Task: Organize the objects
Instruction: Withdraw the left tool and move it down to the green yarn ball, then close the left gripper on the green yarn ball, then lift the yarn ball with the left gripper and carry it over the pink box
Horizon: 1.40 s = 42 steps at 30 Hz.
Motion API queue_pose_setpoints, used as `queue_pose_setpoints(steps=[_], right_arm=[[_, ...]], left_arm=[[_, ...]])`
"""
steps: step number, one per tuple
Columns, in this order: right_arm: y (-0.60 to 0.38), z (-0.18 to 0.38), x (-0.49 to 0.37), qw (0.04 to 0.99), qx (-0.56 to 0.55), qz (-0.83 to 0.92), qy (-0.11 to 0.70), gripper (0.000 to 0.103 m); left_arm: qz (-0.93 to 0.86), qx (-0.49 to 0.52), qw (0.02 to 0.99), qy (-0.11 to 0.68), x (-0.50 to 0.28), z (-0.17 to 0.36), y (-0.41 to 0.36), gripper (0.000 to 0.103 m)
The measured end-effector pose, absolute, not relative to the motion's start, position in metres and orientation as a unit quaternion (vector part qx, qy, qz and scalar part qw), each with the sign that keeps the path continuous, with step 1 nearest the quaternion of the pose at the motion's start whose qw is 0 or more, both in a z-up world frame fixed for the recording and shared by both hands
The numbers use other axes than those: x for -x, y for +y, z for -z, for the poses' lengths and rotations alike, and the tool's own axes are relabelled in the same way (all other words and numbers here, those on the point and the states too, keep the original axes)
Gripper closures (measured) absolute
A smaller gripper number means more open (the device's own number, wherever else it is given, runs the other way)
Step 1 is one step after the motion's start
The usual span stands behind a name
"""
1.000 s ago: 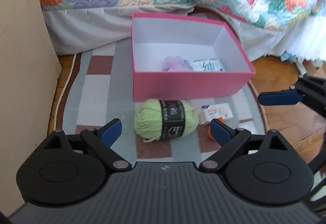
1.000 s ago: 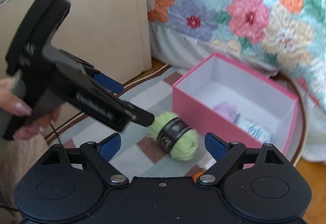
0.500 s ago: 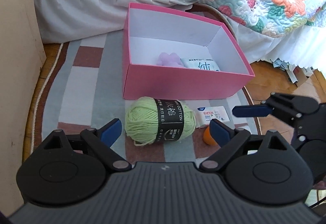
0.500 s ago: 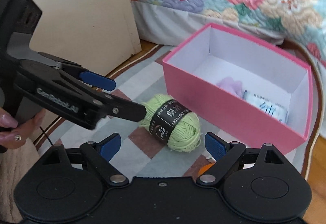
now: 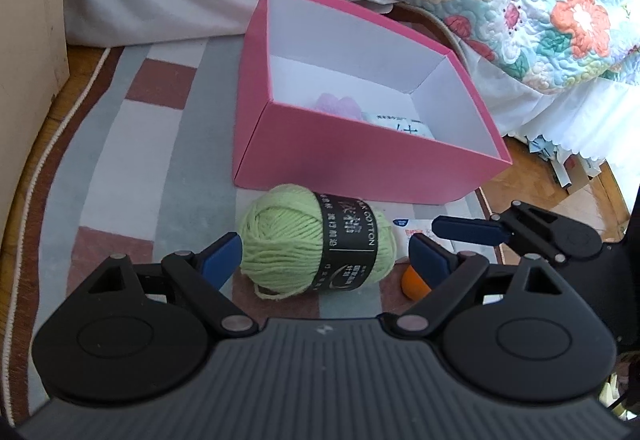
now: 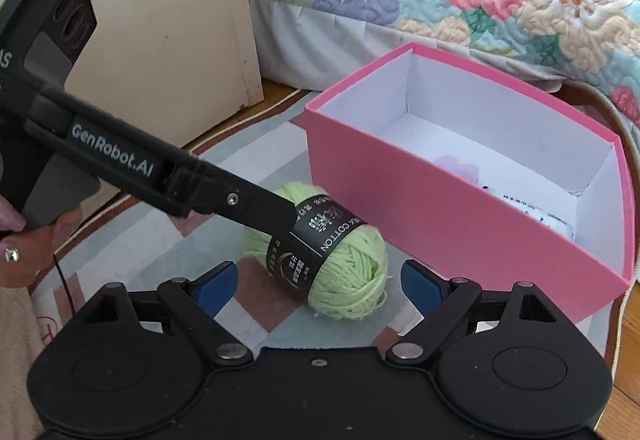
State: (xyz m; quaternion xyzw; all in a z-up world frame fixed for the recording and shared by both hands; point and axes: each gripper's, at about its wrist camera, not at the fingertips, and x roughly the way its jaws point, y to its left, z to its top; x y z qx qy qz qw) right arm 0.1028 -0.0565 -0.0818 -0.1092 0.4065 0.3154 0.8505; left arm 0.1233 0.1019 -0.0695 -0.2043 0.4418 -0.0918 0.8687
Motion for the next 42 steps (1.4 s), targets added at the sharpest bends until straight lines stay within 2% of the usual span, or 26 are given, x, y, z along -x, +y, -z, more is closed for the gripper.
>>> queue_pose_setpoints(steps=[6, 8, 17, 20, 21, 23, 26, 32, 37, 42], right_arm=[[-0.056, 0.096, -0.107, 0.856, 0.082, -0.297, 0.415, 0.012], [-0.058, 0.100, -0.110, 0.857, 0.071, -0.292, 0.418, 0.012], [-0.063, 0.123, -0.118, 0.853, -0.001, -0.280, 0.441, 0.012], [-0.062, 0.128, -0.120, 0.847, -0.025, -0.284, 0.449, 0.017], [-0.061, 0.129, -0.120, 0.847, -0.025, -0.282, 0.450, 0.019], [-0.058, 0.131, -0.121, 0.851, -0.021, -0.272, 0.449, 0.029], [-0.059, 0.133, -0.121, 0.855, -0.021, -0.264, 0.446, 0.034], [-0.055, 0.137, -0.122, 0.860, -0.010, -0.261, 0.438, 0.036], [-0.048, 0.131, -0.115, 0.861, 0.030, -0.273, 0.428, 0.039], [-0.053, 0.126, -0.113, 0.863, 0.017, -0.270, 0.427, 0.039]], left_arm=[[0.080, 0.217, 0.868, 0.440, -0.126, 0.077, 0.106, 0.023], [0.075, 0.216, 0.869, 0.439, -0.128, 0.080, 0.107, 0.033], [0.070, 0.223, 0.862, 0.449, -0.139, 0.093, 0.112, 0.043], [0.079, 0.245, 0.857, 0.447, -0.140, 0.096, 0.114, 0.049], [0.080, 0.248, 0.856, 0.446, -0.141, 0.097, 0.113, 0.049], [0.079, 0.261, 0.853, 0.445, -0.141, 0.099, 0.114, 0.050], [0.079, 0.290, 0.843, 0.445, -0.142, 0.105, 0.118, 0.050], [0.082, 0.326, 0.831, 0.444, -0.145, 0.112, 0.123, 0.050], [0.096, 0.306, 0.843, 0.432, -0.143, 0.109, 0.113, 0.050], [0.105, 0.307, 0.839, 0.436, -0.138, 0.103, 0.111, 0.051]])
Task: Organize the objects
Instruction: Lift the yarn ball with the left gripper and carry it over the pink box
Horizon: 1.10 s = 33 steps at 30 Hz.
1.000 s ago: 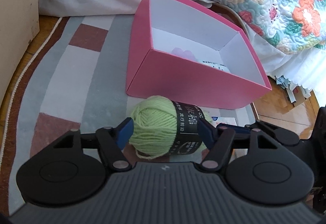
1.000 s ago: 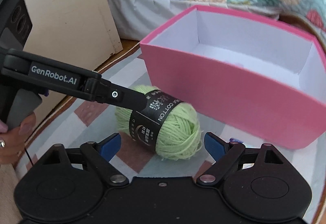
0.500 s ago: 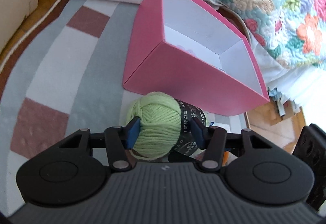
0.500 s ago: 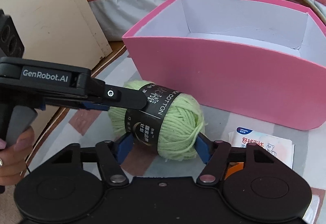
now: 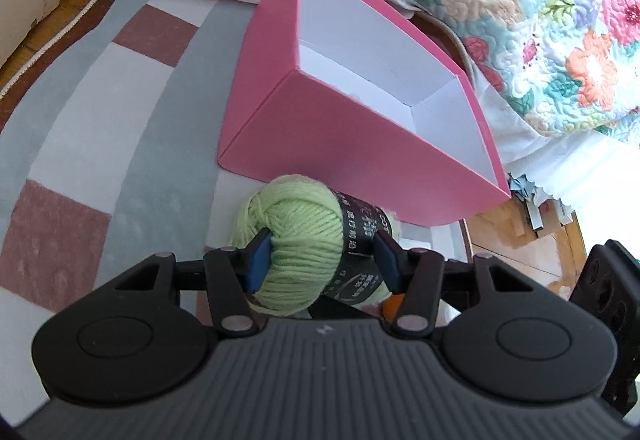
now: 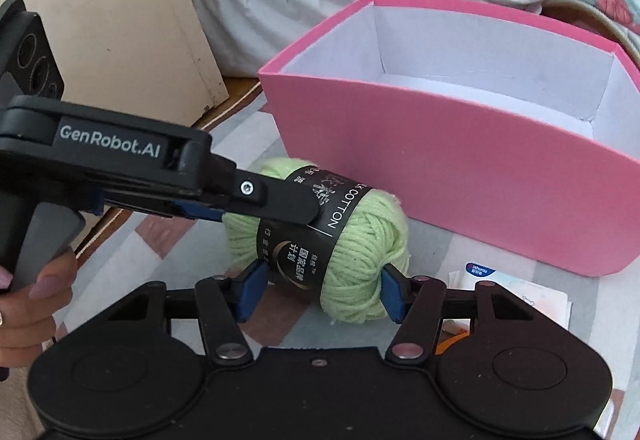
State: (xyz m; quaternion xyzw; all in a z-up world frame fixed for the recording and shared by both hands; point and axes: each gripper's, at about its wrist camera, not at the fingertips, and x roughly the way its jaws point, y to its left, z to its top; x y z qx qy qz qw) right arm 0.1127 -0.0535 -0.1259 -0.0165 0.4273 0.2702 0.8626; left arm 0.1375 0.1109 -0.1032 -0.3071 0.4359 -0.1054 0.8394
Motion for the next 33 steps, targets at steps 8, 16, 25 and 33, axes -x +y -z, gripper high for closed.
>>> queue_pose_setpoints(steps=[8, 16, 25, 33], right_arm=[[-0.050, 0.110, -0.105, 0.869, 0.046, -0.281, 0.406, 0.039], [-0.053, 0.103, -0.096, 0.869, 0.048, -0.277, 0.407, 0.036], [-0.056, 0.078, -0.078, 0.870, 0.076, -0.284, 0.395, 0.023], [-0.057, 0.060, -0.058, 0.882, 0.132, -0.271, 0.363, 0.018]], left_arm=[[0.113, 0.293, 0.849, 0.425, -0.128, 0.085, 0.104, 0.050], [0.118, 0.291, 0.848, 0.427, -0.120, 0.074, 0.098, 0.050], [0.131, 0.289, 0.851, 0.419, -0.102, 0.055, 0.087, 0.050], [0.153, 0.279, 0.863, 0.392, -0.092, 0.026, 0.072, 0.050]])
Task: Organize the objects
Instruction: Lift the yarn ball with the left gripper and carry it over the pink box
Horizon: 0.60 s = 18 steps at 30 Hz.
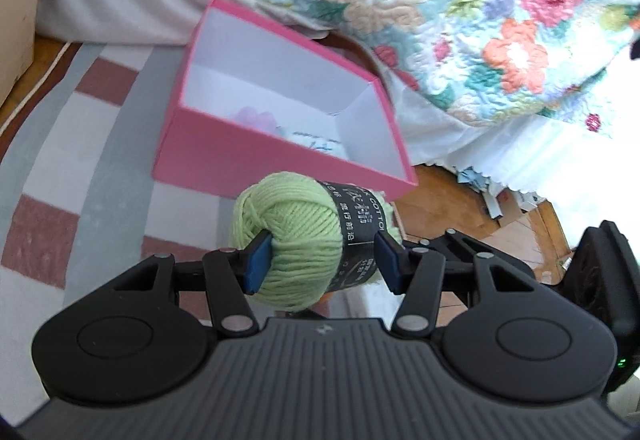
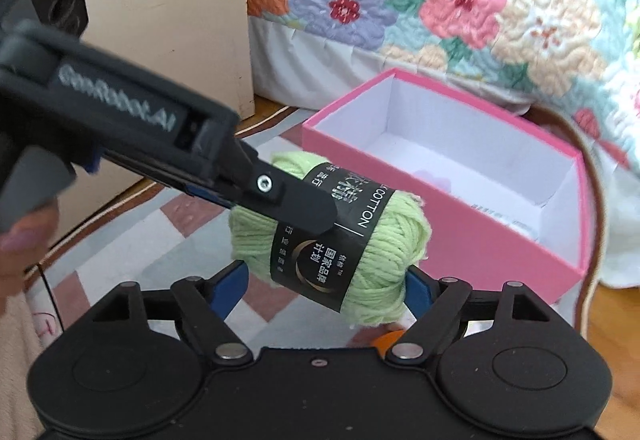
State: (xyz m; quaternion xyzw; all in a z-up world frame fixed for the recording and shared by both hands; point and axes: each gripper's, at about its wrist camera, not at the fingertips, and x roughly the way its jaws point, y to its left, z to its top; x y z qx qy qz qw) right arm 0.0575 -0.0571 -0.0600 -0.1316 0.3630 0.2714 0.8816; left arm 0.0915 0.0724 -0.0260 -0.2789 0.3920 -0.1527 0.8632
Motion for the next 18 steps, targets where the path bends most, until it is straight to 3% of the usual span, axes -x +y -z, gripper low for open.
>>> queue_pose_setpoints(steps=[18], right_arm=[[-0.098, 0.004, -0.059, 0.905, 0.108, -0.241, 0.332, 0.018]], left_arm=[[0.165, 0.221, 0.884, 0.378, -0.092, -0.042, 0.022, 0.050]])
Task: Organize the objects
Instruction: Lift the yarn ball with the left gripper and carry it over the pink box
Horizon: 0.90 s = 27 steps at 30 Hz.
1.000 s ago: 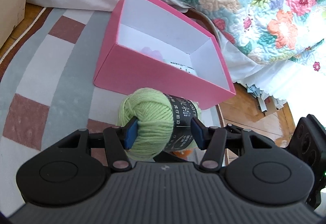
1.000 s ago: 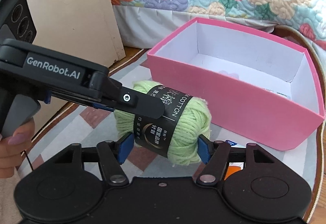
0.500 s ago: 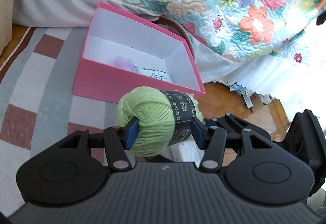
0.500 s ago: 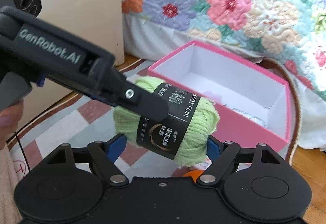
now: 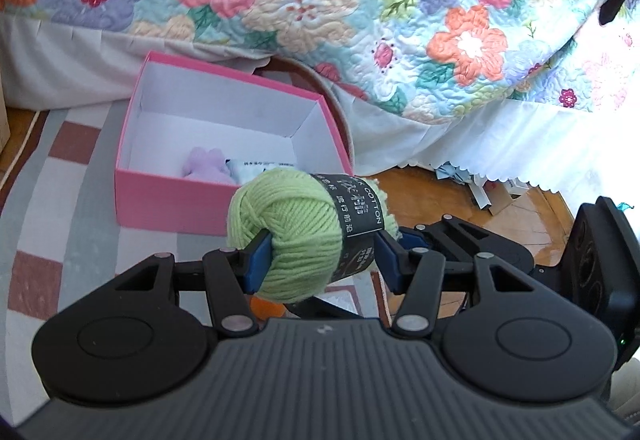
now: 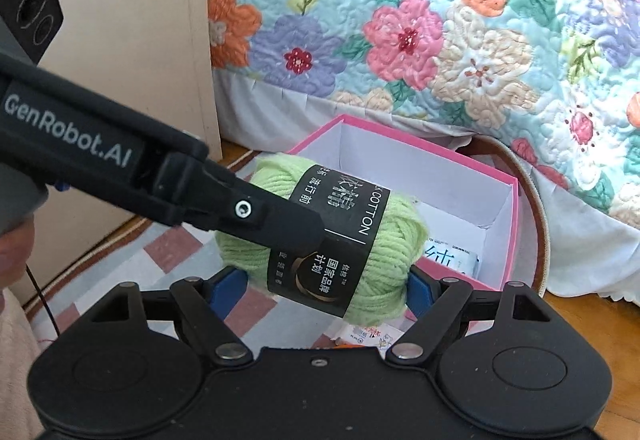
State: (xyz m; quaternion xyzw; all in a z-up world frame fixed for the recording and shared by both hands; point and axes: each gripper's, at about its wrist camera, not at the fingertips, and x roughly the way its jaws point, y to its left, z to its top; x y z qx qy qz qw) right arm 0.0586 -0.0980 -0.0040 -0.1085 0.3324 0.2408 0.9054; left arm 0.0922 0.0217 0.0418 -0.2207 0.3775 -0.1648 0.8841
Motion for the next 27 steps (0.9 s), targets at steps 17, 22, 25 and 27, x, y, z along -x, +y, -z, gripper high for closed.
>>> queue_pose_setpoints(steps=[17, 22, 25, 27], right_arm=[[-0.119, -0.038, -0.086, 0.914, 0.185, -0.238, 0.271, 0.028], [-0.124, -0.047, -0.107, 0.918, 0.181, -0.236, 0.264, 0.030], [-0.128, -0.050, -0.121, 0.919, 0.166, -0.237, 0.269, 0.030], [-0.131, -0.048, -0.132, 0.916, 0.156, -0.247, 0.275, 0.030]], left_arm=[[0.178, 0.194, 0.884, 0.385, -0.157, -0.071, 0.004, 0.050], [0.193, 0.219, 0.881, 0.372, -0.180, -0.072, 0.013, 0.050], [0.193, 0.208, 0.884, 0.373, -0.194, -0.074, 0.011, 0.050], [0.188, 0.203, 0.883, 0.380, -0.203, -0.071, 0.009, 0.048]])
